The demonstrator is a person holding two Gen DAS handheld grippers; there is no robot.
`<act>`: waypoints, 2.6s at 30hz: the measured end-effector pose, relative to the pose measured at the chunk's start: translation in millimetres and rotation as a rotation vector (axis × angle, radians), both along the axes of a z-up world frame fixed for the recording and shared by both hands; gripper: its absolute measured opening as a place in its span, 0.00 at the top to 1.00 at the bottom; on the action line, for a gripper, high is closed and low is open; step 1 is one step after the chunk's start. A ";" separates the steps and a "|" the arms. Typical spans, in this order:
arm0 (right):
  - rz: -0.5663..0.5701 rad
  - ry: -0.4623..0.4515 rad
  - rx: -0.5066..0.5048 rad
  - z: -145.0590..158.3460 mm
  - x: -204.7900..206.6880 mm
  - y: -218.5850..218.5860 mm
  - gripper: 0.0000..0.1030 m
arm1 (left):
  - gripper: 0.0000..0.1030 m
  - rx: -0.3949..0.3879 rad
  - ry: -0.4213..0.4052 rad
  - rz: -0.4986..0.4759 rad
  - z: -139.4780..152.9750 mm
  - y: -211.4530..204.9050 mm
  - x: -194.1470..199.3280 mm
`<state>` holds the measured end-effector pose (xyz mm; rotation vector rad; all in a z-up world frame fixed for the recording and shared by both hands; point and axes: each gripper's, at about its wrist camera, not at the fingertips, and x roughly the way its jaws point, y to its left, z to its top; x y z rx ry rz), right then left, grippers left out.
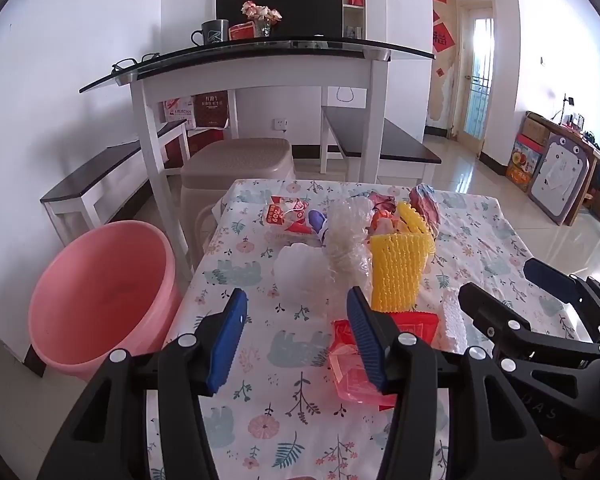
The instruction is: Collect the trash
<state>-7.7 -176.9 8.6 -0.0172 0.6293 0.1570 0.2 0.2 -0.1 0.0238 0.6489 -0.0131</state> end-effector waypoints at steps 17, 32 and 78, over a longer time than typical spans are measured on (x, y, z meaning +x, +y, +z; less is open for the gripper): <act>0.001 -0.006 0.000 3.6 0.8 0.5 0.18 | 0.50 -0.007 0.002 0.001 -0.2 -0.2 0.1; 0.003 -0.005 -0.003 2.0 0.0 6.4 0.18 | 0.50 -0.012 0.000 0.002 0.1 0.8 0.0; 0.004 0.000 0.000 1.2 0.3 6.0 0.18 | 0.50 -0.010 -0.001 -0.001 4.4 6.5 -1.7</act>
